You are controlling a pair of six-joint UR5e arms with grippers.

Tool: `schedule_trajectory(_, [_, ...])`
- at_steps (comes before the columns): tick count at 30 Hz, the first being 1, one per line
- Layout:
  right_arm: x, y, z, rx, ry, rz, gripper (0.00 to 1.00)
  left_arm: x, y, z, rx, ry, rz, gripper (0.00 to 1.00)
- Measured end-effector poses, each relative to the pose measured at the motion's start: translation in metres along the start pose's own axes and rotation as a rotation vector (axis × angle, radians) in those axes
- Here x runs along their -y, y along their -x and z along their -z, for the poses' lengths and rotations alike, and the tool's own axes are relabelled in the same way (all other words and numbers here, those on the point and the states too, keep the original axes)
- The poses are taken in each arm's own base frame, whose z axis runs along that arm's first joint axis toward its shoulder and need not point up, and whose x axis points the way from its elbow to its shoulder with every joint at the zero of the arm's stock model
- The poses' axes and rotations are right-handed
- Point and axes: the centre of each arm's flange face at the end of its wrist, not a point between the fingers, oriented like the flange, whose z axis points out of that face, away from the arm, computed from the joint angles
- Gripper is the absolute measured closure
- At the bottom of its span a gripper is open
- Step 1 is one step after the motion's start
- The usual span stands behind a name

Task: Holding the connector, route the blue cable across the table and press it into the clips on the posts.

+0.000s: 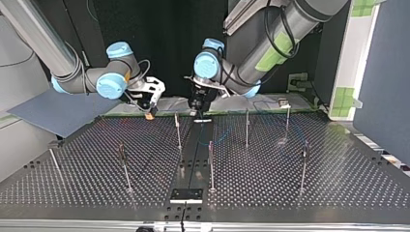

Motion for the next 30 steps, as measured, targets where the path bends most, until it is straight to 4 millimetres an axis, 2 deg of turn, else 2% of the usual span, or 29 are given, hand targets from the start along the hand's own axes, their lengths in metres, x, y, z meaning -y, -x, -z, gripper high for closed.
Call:
schedule_trajectory(3, [-0.003, 0.000, -0.002, -0.008, 0.001, -0.002, 1.00, -0.004, -0.012, -0.004, -0.016, -0.001, 0.000, 1.00])
schedule_trajectory(5, [-0.004, -0.001, -0.003, -0.016, 0.001, -0.002, 1.00, -0.004, -0.013, -0.009, -0.009, -0.005, 0.008, 1.00])
schedule_trajectory(18, [-0.014, -0.009, -0.010, -0.070, -0.002, -0.013, 1.00, -0.004, 0.022, -0.045, 0.041, -0.022, 0.030, 1.00])
schedule_trajectory(24, [-0.024, -0.012, -0.014, -0.082, 0.001, -0.021, 1.00, -0.009, 0.013, -0.062, 0.013, -0.027, 0.025, 1.00])
schedule_trajectory(30, [-0.034, -0.005, -0.022, -0.073, 0.009, -0.024, 1.00, -0.019, 0.005, -0.080, 0.003, -0.017, 0.028, 1.00])
